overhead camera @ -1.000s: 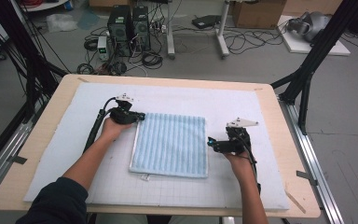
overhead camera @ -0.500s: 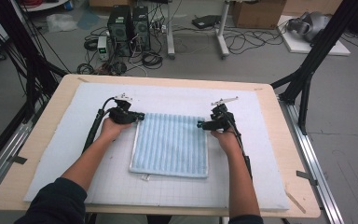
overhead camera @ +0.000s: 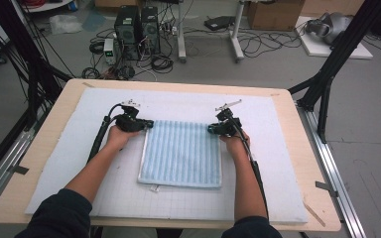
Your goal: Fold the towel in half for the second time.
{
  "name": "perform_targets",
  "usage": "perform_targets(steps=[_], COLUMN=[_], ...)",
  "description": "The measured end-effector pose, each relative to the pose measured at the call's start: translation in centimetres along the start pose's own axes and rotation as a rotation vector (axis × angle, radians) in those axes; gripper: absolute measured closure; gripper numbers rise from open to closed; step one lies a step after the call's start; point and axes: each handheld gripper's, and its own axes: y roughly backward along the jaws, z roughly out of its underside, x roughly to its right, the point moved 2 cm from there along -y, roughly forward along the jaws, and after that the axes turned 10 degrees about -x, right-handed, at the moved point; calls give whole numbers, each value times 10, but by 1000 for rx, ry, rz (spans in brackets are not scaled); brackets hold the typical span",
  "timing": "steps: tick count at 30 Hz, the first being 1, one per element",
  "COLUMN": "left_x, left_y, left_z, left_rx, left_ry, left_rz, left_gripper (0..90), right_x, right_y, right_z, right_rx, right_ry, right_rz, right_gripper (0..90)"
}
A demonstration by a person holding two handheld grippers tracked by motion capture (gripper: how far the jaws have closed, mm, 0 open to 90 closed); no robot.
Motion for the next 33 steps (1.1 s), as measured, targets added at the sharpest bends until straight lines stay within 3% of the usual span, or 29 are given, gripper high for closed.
perform_targets(steps=[5,7,10,12,17,19,22,24,33], left_x=[-2,-3,-3,-2,0,4,10,15,43], left_y=[2,5,12,16,28,32,39,43,62], left_z=[-1,-5,-11,-11,-7,-4,2,6,28], left_rx=[25,75,151,147,166,160,191,184,220], left_ry=[13,24,37,25,11,-11,-13,-21,-92], left_rz=[-14,-28,-39,-35,0,4,19,31,37], left_gripper=[864,866,866,866,865,865,865,865,865], right_x=[-3,-2,2,1,-5,-8,-14,-18,-36], right_y=[0,0,3,5,14,18,25,30,49], right_z=[-5,-6,-9,-10,-7,-3,7,13,41], right_rx=[8,27,105,148,188,215,241,257,271], right_ry=[12,18,-10,-31,-2,-1,12,21,48], right_rz=[40,68,97,90,76,62,43,27,-10], right_gripper=[830,832,832,832,833,833,833,833,833])
